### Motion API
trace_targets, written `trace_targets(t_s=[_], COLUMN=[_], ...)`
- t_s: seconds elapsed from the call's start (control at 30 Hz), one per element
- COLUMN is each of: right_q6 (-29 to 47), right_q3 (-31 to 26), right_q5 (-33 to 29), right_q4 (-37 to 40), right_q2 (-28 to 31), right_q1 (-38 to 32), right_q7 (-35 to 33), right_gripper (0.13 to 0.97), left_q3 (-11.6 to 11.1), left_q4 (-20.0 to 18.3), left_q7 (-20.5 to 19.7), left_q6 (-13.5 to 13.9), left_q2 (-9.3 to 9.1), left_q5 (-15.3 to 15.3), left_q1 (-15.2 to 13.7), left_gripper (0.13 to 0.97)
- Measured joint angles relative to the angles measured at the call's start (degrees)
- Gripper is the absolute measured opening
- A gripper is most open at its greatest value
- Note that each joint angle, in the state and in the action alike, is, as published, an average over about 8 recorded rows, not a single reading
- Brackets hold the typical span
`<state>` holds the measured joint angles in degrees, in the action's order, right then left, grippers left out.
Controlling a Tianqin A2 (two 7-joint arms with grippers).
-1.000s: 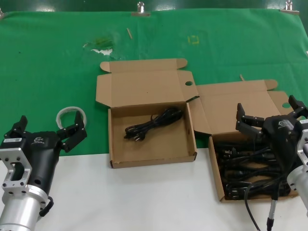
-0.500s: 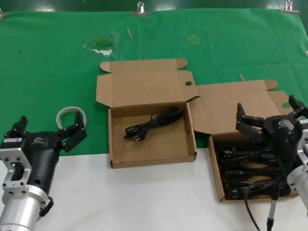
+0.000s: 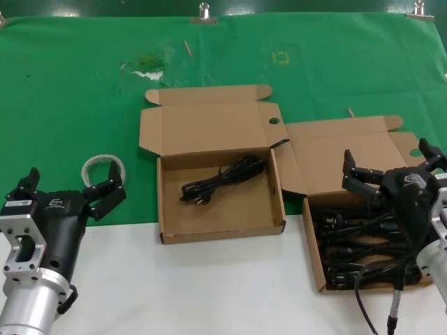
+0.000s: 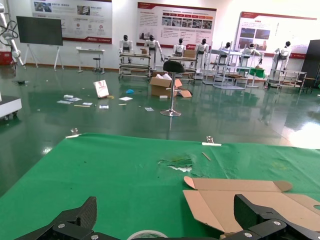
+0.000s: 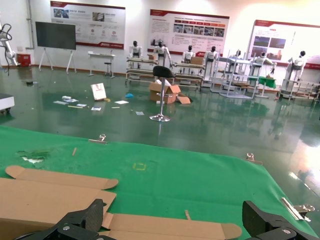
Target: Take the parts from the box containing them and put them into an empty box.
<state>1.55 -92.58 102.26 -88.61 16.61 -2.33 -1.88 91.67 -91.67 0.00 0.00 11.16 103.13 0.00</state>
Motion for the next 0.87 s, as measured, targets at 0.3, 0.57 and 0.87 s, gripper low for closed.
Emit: trace_targets(t_s=[0.3, 0.57, 0.87], right_q6=[0.0, 0.0, 0.0], right_q3=[0.0, 0.0, 0.0], right_q5=[0.0, 0.0, 0.0], right_q4=[0.0, 0.0, 0.0], right_q2=[0.0, 0.0, 0.0], right_q1=[0.0, 0.0, 0.0], right_q7=[0.0, 0.0, 0.0], right_gripper=[0.966, 0.966, 0.966], left_q3=[0.0, 0.0, 0.0], left_q4=[0.0, 0.0, 0.0], left_q7=[0.0, 0.0, 0.0], left_q6=[0.0, 0.0, 0.0], left_q2=[0.00, 0.00, 0.00], left_q5=[0.0, 0.0, 0.0], left_q1=[0.0, 0.0, 0.0], left_gripper=[0.966, 0.966, 0.966])
